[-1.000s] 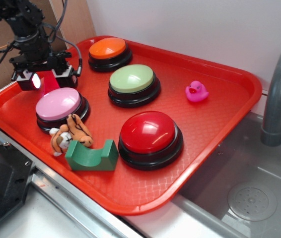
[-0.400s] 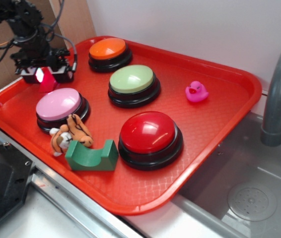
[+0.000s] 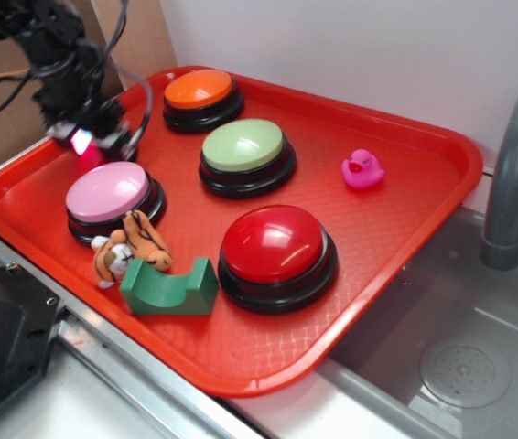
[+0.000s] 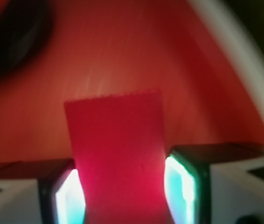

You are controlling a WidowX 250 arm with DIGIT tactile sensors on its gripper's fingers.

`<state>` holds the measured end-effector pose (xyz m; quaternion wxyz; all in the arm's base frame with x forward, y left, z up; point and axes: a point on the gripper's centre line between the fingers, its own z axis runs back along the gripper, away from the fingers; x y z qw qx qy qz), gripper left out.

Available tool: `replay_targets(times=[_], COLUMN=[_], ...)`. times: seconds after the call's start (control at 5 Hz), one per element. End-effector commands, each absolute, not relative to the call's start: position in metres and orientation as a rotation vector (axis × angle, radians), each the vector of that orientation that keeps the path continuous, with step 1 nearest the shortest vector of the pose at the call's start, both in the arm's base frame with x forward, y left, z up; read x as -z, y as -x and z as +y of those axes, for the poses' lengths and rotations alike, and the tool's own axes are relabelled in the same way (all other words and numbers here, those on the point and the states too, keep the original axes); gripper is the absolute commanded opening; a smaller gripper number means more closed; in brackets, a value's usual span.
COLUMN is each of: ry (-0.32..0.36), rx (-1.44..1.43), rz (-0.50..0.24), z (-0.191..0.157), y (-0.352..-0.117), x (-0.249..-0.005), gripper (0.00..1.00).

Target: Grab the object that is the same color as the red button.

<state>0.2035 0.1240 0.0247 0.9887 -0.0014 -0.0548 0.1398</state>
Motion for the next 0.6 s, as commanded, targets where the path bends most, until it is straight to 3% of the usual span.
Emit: replay_targets(times=[0.0, 0.2, 0.4], ry=[0.016, 0.042, 0.057], rx=[-0.106, -0.058, 0.060], rz=[-0.078, -0.086, -0.069], z=[0.074, 0.049, 0.030], y=[-0.171, -0.172, -0.184], x=[-0.140, -0.191, -0.224], gripper=[0.00, 0.00, 0.00])
